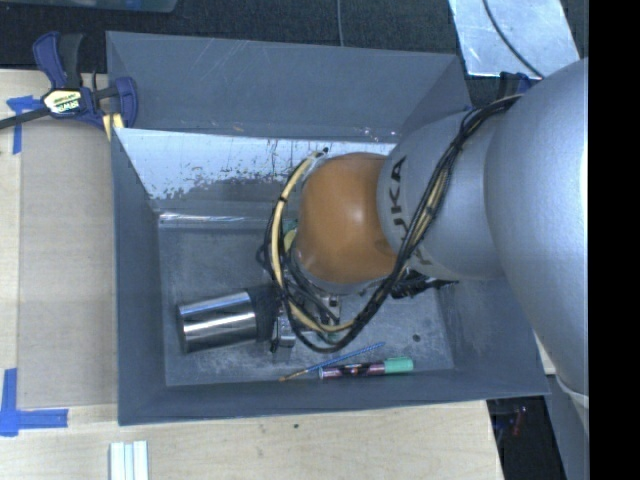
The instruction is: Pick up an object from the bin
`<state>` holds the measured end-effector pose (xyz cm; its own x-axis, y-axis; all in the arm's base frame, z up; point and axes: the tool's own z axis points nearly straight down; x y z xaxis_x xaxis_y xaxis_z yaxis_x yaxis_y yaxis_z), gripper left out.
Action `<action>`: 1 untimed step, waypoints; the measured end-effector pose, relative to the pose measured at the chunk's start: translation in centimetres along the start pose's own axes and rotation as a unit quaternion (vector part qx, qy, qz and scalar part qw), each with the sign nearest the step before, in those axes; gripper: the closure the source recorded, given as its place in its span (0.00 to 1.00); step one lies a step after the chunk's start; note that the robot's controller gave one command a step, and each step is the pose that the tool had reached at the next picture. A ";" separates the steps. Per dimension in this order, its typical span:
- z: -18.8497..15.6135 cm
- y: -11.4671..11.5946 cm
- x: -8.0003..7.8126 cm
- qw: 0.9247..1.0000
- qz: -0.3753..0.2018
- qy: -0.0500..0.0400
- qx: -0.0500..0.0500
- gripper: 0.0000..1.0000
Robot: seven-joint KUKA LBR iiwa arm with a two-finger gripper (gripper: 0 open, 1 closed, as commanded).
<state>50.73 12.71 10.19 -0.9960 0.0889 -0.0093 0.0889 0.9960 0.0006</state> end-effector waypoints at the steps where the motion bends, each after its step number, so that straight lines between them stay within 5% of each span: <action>1: 3.0 1.7 2.6 0.998 0.060 0.005 -0.001 1.00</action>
Offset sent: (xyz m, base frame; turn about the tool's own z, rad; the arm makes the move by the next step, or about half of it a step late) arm 0.0000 0.0000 0.0000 0.0000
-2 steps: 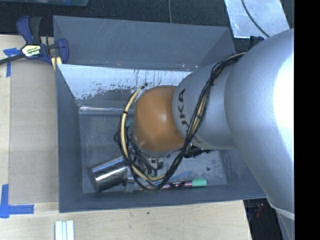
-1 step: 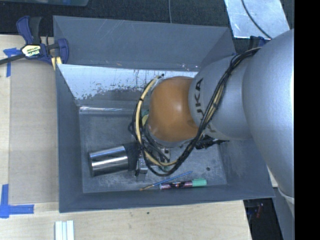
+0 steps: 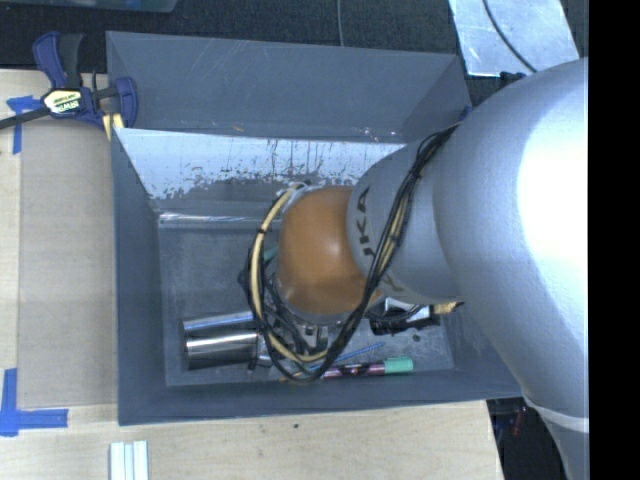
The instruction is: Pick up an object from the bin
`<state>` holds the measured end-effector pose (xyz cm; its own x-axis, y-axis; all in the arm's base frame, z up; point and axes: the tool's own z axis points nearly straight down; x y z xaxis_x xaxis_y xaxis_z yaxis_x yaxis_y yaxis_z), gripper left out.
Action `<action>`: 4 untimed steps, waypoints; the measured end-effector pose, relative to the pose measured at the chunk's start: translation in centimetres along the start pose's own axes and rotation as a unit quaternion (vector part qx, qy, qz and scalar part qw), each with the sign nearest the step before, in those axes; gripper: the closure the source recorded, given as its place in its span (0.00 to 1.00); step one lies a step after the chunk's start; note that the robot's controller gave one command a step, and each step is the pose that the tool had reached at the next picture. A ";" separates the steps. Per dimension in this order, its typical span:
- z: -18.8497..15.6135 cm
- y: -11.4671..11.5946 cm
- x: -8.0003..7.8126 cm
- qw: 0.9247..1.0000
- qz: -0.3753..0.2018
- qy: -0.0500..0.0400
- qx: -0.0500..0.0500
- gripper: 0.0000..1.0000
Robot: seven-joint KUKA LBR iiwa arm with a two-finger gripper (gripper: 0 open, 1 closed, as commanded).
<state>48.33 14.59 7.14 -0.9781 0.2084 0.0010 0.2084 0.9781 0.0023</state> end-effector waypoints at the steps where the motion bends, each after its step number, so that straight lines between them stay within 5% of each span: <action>1: 0.0 0.0 0.0 1.000 0.001 0.000 0.000 1.00; 4: 0.0 0.0 0.0 1.000 0.001 0.000 -0.001 1.00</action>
Offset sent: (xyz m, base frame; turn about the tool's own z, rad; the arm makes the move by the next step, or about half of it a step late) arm 0.0000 0.0000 0.0000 0.0000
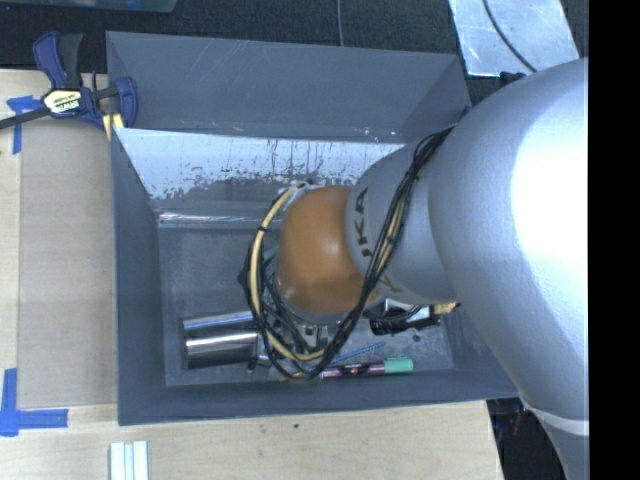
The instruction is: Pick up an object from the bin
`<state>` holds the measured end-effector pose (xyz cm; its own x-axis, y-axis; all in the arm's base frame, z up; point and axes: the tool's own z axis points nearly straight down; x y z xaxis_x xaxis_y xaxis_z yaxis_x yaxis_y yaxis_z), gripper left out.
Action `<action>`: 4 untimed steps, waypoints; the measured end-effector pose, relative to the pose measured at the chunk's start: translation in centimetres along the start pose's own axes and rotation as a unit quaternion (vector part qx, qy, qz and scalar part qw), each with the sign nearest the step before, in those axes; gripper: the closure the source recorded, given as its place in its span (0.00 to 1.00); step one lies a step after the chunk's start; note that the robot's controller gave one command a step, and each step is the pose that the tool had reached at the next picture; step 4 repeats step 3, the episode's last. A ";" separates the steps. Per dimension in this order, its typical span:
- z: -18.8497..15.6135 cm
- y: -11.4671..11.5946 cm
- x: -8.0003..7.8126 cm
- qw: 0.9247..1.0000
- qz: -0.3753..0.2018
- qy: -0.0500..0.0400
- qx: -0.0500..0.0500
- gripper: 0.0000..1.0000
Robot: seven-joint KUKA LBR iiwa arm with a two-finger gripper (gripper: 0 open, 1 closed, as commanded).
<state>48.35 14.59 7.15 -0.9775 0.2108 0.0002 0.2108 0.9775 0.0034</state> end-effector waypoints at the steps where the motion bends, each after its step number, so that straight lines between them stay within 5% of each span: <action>1: 0.0 0.0 0.0 1.000 0.000 0.000 0.000 1.00; 4: 0.0 0.0 0.0 1.000 0.000 0.000 0.000 1.00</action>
Offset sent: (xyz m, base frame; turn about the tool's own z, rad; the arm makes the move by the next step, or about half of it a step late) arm 0.0000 0.0000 0.0000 0.0000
